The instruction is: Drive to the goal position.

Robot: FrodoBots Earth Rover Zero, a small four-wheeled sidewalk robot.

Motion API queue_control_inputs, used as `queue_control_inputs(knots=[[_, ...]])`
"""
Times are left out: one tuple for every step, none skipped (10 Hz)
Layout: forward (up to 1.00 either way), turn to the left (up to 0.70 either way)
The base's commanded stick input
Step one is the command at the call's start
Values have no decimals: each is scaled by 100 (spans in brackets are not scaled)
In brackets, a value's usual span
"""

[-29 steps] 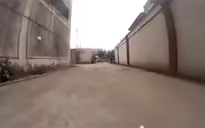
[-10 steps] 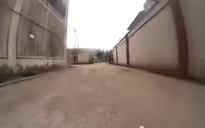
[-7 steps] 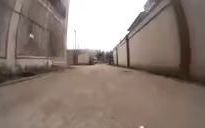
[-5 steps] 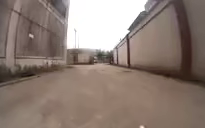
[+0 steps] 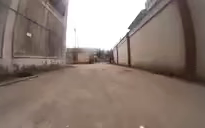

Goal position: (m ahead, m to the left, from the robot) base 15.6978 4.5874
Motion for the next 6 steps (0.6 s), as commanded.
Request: queue_control_inputs(knots=[[30,0],[30,0],[30,0],[30,0],[30,0],[30,0]])
